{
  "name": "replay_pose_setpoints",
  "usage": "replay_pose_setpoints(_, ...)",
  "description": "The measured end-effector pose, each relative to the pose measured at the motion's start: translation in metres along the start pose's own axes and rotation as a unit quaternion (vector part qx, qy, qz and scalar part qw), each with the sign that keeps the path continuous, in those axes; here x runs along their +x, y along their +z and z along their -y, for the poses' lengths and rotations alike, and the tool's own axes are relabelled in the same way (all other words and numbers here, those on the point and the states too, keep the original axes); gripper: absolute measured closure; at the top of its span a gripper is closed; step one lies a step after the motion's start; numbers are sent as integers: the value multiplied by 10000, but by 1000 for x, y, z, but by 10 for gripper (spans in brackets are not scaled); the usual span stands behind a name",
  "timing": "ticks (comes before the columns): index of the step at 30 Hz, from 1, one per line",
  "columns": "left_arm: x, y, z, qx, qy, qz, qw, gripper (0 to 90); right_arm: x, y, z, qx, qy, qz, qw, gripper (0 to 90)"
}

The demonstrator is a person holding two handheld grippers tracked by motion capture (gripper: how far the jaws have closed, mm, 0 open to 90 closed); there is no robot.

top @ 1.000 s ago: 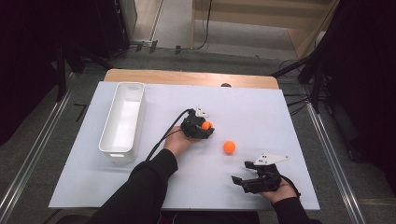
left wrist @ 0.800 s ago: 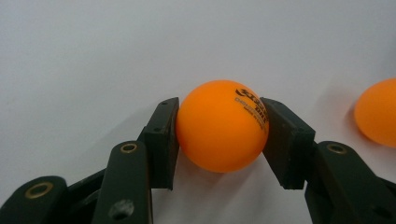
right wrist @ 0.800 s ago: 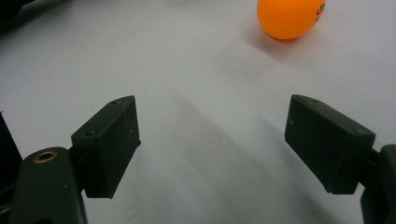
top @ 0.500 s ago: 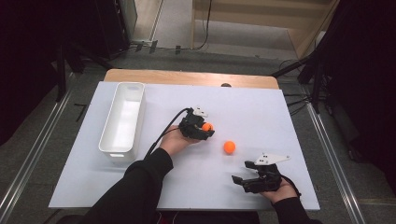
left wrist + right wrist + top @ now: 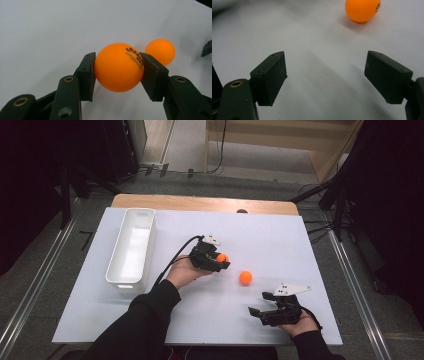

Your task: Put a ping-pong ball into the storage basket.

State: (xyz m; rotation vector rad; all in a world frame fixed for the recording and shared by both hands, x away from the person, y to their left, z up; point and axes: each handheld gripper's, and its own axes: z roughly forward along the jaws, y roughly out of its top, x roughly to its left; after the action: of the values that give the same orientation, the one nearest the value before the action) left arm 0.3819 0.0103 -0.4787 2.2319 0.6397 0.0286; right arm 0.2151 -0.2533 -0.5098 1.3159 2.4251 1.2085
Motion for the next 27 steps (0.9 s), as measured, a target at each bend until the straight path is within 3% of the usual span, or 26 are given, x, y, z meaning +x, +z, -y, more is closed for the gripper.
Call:
replay_pose_setpoints(3, -4, -3, 4, 52, 80, -32, 9999, 506, -1, -1, 0, -41, -7, 3, 10000, 164)
replay_pose_setpoints(9, -3, -8, 10, 30, 23, 38, 10000, 505, 2, -1, -1, -47, -6, -22, 10000, 164)
replay_pose_setpoints(18, -3, -18, 6, -45, -87, 120, 9999, 506, 2, -2, -1, -64, -41, -57, 10000, 164)
replay_pose_setpoints(20, -5, -22, 3, 54, -60, 31, 10000, 506, 3, -1, -1, -64, -51, -59, 9999, 164)
replay_pose_setpoints(27, -8, -33, -2, 70, -58, 215, 9997, 505, 4, -2, -1, -56, -89, -47, 9999, 164)
